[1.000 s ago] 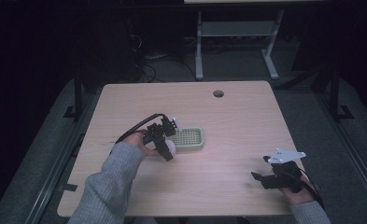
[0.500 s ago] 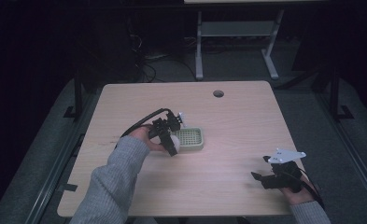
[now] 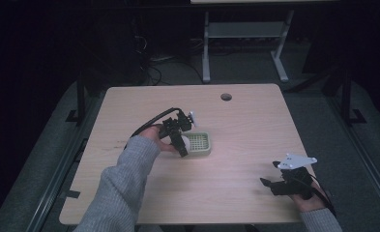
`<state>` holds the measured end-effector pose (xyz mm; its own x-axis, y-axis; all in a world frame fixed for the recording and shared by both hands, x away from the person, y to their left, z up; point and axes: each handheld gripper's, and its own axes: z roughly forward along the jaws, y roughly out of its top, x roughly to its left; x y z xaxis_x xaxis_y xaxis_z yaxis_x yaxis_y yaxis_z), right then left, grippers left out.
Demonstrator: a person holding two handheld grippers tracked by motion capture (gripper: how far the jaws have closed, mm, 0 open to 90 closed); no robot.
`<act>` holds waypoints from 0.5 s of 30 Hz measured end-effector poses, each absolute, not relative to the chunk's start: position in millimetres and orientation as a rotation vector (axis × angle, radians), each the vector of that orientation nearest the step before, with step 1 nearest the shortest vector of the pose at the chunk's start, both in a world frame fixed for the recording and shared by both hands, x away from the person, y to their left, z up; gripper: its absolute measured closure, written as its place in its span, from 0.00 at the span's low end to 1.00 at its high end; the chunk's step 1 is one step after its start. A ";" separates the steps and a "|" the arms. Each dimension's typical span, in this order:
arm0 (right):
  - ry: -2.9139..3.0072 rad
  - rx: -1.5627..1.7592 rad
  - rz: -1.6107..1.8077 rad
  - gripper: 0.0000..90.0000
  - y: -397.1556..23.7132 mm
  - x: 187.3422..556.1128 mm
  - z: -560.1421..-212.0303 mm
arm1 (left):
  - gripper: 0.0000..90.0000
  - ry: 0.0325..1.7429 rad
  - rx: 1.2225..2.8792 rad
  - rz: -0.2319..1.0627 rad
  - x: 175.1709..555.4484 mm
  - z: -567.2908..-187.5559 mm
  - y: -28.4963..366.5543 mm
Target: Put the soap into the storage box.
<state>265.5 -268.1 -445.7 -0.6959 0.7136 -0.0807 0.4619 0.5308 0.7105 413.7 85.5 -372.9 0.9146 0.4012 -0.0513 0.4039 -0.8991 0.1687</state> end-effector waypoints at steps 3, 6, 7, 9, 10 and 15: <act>2.412 0.964 0.959 0.26 -268.4 265.7 -445.5 | 0.26 0.607 2.900 -0.019 416.6 -371.9 82.4; 2.412 0.979 0.967 0.26 -268.1 265.0 -445.2 | 0.26 0.615 2.896 -0.023 418.6 -372.4 80.8; 2.412 0.984 0.968 0.26 -268.1 264.8 -445.2 | 0.26 0.617 2.899 -0.023 419.2 -373.1 80.2; 2.408 0.990 0.972 0.26 -268.1 264.9 -445.3 | 0.26 0.618 2.907 -0.023 421.0 -373.7 79.1; 2.409 0.989 0.972 0.26 -268.2 265.0 -445.4 | 0.26 0.619 2.908 -0.021 421.8 -373.8 78.5; 2.410 0.985 0.969 0.26 -267.9 265.0 -445.5 | 0.26 0.627 2.906 -0.018 426.4 -372.8 75.6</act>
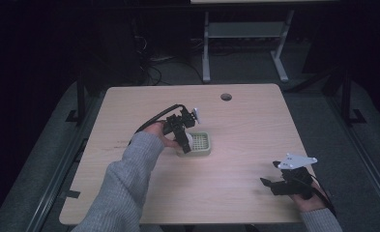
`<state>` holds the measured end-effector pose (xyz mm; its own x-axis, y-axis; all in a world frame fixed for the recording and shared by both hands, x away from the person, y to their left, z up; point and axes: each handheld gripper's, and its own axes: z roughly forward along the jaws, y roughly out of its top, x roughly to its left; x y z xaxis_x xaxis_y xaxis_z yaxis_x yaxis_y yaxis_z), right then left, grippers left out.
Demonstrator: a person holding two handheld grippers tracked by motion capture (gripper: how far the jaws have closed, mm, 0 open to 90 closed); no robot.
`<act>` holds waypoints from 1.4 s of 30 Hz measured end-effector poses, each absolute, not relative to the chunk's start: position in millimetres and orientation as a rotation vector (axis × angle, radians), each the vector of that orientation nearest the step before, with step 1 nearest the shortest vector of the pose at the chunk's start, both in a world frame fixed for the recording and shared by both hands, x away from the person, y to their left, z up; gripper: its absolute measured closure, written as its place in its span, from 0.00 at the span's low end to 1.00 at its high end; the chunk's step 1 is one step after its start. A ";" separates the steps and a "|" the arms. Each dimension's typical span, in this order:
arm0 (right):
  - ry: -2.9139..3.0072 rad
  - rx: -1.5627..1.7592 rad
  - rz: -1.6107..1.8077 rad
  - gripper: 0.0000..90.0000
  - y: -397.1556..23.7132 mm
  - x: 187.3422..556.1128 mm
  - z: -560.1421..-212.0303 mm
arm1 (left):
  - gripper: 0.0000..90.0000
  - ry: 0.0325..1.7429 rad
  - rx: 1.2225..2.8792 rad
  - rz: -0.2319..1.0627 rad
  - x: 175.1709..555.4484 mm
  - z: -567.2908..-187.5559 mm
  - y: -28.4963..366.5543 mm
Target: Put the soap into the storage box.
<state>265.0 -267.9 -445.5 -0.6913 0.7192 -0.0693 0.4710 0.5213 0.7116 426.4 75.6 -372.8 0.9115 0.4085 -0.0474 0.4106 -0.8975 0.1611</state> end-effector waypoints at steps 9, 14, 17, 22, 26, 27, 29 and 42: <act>2.403 0.995 0.975 0.26 -269.1 264.8 -445.5 | 0.26 0.610 2.912 -0.022 432.3 -374.7 68.2; 2.408 0.994 0.970 0.26 -268.3 264.7 -445.4 | 0.26 0.618 2.909 -0.027 436.7 -378.9 66.4; 2.412 0.986 0.963 0.26 -267.6 265.0 -445.6 | 0.26 0.626 2.907 -0.038 439.3 -380.9 65.7; 2.409 0.998 0.969 0.26 -267.8 264.7 -445.5 | 0.26 0.642 2.904 -0.048 442.9 -383.7 64.3; 2.410 0.995 0.969 0.26 -267.9 264.6 -445.5 | 0.26 0.661 2.903 -0.045 445.1 -386.2 62.9; 2.410 0.996 0.969 0.26 -267.8 264.6 -445.3 | 0.26 0.666 2.902 -0.042 445.7 -386.9 62.6; 2.413 0.991 0.966 0.26 -268.0 264.6 -445.2 | 0.26 0.666 2.902 -0.046 447.4 -388.2 62.2; 2.408 0.999 0.974 0.26 -267.9 264.7 -445.4 | 0.26 0.714 2.882 -0.046 455.6 -393.7 59.6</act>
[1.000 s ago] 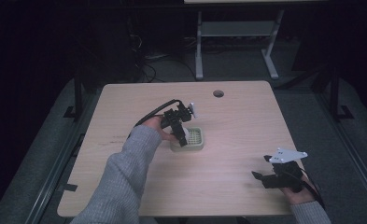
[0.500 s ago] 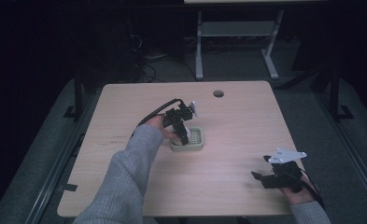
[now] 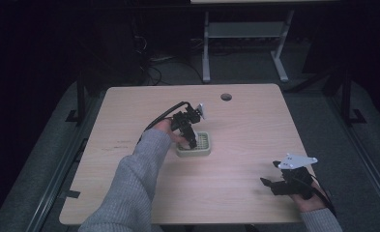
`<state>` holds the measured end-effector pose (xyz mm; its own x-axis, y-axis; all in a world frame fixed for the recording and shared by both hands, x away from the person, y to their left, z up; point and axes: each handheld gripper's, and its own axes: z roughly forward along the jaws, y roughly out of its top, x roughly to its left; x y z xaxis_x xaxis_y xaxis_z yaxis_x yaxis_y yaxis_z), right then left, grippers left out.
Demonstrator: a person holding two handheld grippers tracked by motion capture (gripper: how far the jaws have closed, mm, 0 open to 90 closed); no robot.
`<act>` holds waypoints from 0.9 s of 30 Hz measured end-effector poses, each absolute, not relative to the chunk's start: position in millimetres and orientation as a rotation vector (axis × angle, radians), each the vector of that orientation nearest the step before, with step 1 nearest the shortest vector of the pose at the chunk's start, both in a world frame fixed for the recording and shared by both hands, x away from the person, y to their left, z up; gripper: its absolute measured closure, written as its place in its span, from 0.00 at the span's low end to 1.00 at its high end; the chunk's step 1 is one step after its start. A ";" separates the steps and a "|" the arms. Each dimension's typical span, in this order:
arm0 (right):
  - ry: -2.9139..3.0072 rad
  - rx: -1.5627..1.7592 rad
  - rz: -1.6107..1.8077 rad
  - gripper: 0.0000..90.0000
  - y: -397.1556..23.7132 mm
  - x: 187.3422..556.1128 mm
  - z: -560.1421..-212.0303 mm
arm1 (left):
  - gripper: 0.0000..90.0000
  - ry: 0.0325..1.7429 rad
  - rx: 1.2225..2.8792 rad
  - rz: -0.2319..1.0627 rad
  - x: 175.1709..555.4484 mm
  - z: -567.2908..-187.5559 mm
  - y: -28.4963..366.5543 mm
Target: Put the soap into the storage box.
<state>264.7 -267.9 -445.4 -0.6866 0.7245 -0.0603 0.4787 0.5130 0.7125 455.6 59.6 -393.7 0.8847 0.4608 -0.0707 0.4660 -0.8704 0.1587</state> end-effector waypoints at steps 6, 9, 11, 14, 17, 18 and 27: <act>2.406 0.999 0.973 0.26 -268.6 265.0 -445.5 | 0.26 0.725 2.875 -0.035 457.9 -395.1 58.1; 2.405 0.999 0.973 0.26 -268.7 264.9 -445.5 | 0.26 0.726 2.868 -0.034 458.5 -396.3 56.5; 2.405 0.998 0.974 0.26 -268.7 264.9 -445.5 | 0.26 0.732 2.870 -0.036 458.5 -397.0 55.3; 2.406 0.998 0.974 0.26 -268.8 265.0 -445.6 | 0.26 0.729 2.871 -0.035 459.9 -397.4 54.4; 2.405 0.999 0.976 0.26 -268.8 264.9 -445.6 | 0.26 0.734 2.872 -0.032 460.6 -398.1 53.5; 2.404 0.998 0.976 0.26 -268.9 264.9 -445.6 | 0.26 0.738 2.869 -0.032 460.5 -398.6 53.1; 2.405 0.993 0.971 0.26 -269.2 265.1 -445.7 | 0.26 0.730 2.876 -0.036 461.7 -401.8 50.3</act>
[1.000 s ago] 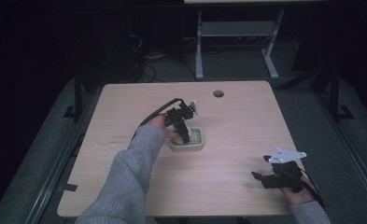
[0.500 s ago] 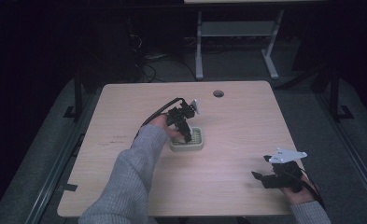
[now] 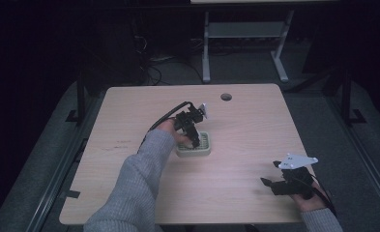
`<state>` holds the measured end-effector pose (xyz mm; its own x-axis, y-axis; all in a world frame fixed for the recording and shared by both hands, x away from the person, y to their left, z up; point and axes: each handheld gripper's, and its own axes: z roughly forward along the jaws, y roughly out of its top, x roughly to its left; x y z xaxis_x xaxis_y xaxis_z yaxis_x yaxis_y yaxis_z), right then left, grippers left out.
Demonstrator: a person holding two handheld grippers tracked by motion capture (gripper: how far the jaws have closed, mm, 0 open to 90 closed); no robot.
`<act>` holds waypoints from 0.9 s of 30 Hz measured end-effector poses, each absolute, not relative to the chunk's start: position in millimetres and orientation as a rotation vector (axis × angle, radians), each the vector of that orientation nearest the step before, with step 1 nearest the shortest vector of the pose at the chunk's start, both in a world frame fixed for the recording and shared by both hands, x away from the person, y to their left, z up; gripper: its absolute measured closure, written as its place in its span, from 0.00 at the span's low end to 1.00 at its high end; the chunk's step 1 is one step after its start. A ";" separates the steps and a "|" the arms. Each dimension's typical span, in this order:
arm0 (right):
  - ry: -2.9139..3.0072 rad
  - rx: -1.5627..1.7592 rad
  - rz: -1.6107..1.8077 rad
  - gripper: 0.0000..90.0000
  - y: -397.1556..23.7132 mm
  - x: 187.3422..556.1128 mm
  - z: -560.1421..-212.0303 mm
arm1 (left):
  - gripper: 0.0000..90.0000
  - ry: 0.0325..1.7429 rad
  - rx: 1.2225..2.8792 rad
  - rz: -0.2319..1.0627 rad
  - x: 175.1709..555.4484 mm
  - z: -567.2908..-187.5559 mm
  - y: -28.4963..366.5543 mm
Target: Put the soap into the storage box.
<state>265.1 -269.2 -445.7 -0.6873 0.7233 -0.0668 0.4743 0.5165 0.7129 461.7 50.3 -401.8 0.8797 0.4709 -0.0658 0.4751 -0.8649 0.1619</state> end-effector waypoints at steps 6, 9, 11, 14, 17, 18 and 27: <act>2.407 0.990 0.974 0.26 -269.8 265.1 -445.7 | 0.26 0.729 2.886 -0.044 462.1 -404.9 48.4; 2.408 0.992 0.975 0.26 -270.1 265.0 -445.6 | 0.26 0.726 2.891 -0.042 462.2 -405.5 47.8; 2.408 0.992 0.975 0.26 -270.0 265.0 -445.7 | 0.26 0.726 2.892 -0.040 462.2 -405.7 47.6; 2.408 0.990 0.976 0.26 -269.8 265.0 -445.7 | 0.26 0.729 2.896 -0.045 462.3 -406.9 47.1; 2.409 0.988 0.975 0.26 -270.0 265.1 -445.7 | 0.26 0.730 2.900 -0.048 462.9 -408.6 46.6; 2.409 0.990 0.976 0.26 -270.0 265.0 -445.7 | 0.26 0.730 2.900 -0.049 463.2 -409.0 46.5; 2.409 0.996 0.975 0.26 -270.2 264.8 -445.6 | 0.26 0.727 2.910 -0.068 464.8 -412.0 45.7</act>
